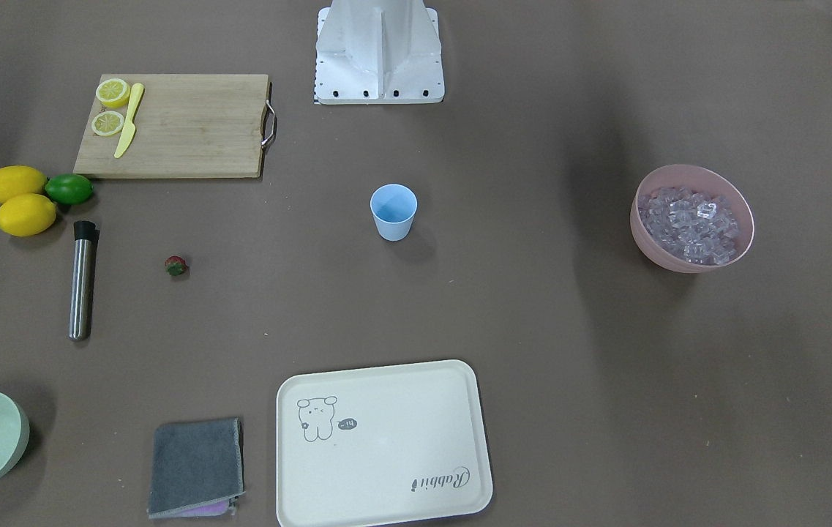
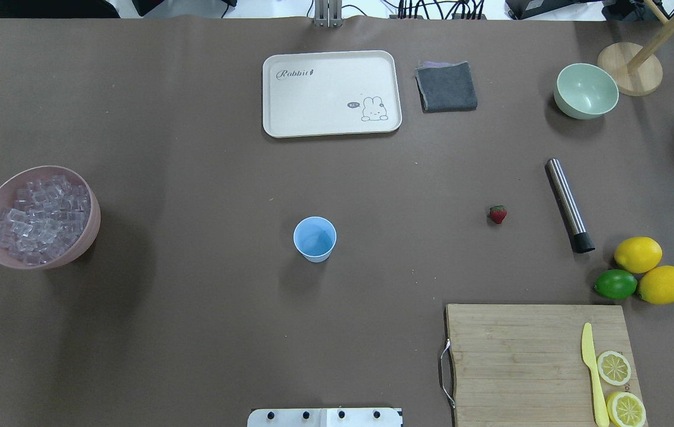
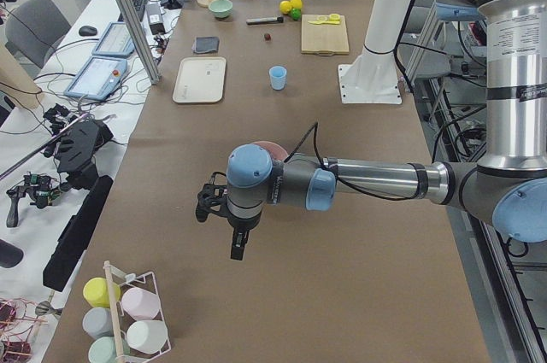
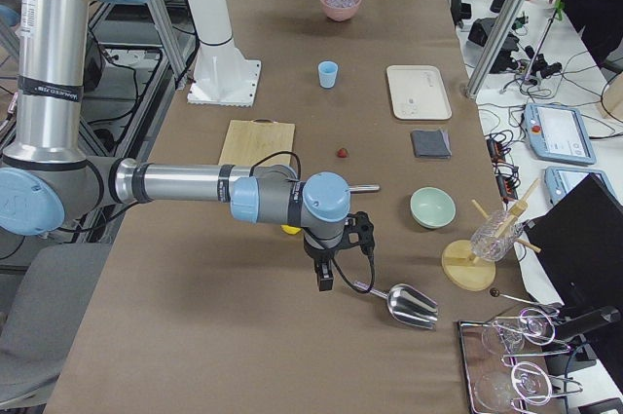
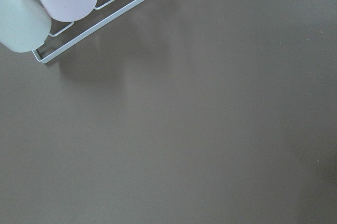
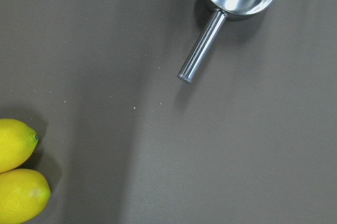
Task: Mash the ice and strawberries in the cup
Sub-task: 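Move the left gripper toward the pink bowl of ice cubes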
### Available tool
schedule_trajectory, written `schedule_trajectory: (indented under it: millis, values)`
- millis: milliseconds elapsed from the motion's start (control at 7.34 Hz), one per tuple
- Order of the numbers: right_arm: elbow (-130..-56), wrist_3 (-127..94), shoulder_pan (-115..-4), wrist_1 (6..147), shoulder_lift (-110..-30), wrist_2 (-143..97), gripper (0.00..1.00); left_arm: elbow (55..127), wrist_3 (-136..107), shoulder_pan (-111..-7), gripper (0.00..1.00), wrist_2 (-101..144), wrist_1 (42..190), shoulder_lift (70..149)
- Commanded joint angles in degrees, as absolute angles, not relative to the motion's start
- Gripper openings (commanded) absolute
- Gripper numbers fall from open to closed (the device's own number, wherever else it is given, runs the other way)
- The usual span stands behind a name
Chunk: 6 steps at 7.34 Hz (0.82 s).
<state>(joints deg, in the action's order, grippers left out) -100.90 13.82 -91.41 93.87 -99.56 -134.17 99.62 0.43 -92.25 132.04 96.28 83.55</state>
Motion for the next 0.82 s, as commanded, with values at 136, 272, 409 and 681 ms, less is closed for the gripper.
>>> schedule_trajectory:
  millis: [136,272,409,681]
  values:
    - [-100.55,13.71,-91.32,93.87,-98.44,-133.95,1.0,99.06,0.18,-90.28,0.98,132.19,95.54,85.5]
    - [-100.72,13.62,-91.32,93.78,-98.35,-134.12,1.0,98.7,0.35,-90.09,0.98,132.27,95.8,85.34]
    - [-100.98,13.36,-91.32,93.87,-98.52,-134.64,1.0,99.31,0.35,-90.0,0.98,132.36,95.89,84.47]
    - [-101.24,13.09,-91.49,93.78,-99.05,-135.7,1.0,99.05,0.18,-90.0,0.98,132.28,95.89,83.76]
